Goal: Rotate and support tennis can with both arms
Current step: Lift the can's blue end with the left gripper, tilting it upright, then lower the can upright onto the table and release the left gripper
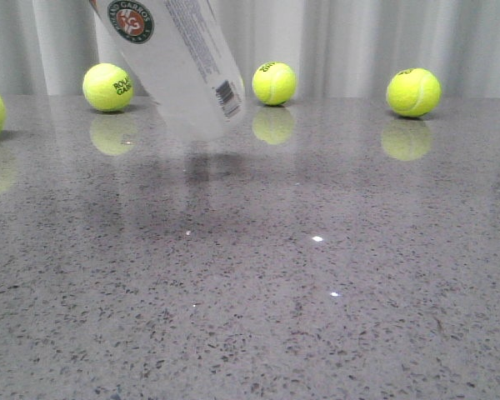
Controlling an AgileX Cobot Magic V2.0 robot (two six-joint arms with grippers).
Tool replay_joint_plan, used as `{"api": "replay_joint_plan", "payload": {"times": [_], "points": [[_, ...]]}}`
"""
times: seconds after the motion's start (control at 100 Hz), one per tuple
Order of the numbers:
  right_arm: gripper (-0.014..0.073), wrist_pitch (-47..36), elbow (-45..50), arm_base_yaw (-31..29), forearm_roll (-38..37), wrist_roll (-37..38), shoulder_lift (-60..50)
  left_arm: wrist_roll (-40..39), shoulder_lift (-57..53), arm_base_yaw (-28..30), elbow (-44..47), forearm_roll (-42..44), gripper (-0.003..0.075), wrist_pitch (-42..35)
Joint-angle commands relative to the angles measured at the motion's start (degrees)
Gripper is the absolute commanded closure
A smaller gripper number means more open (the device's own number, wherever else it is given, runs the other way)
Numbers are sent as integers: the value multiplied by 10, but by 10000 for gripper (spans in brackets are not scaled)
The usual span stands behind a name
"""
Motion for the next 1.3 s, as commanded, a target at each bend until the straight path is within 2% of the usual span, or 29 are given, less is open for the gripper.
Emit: {"api": "replay_joint_plan", "payload": {"times": [0.0, 0.16, 0.26, 0.46, 0.72, 0.95, 1.29], "points": [[650, -43, -12, -3, -2, -1, 8, 2, -19, -5, -17, -5, 570, 4], [650, -43, -12, -3, -2, -1, 8, 5, -19, -5, -17, -1, 407, 2], [650, -43, -12, -3, -2, -1, 8, 6, -19, -5, -17, -1, 372, -7], [650, -43, -12, -3, -2, -1, 8, 6, -13, -5, -20, 2, 370, -61], [650, -43, -12, -3, -2, -1, 8, 6, 53, -5, -80, -5, 370, -69], [650, -43, -12, -3, -2, -1, 8, 6, 70, -5, -118, -86, 370, -108], [650, -43, -12, -3, -2, -1, 8, 6, 70, -5, -124, -99, 371, -112]]}}
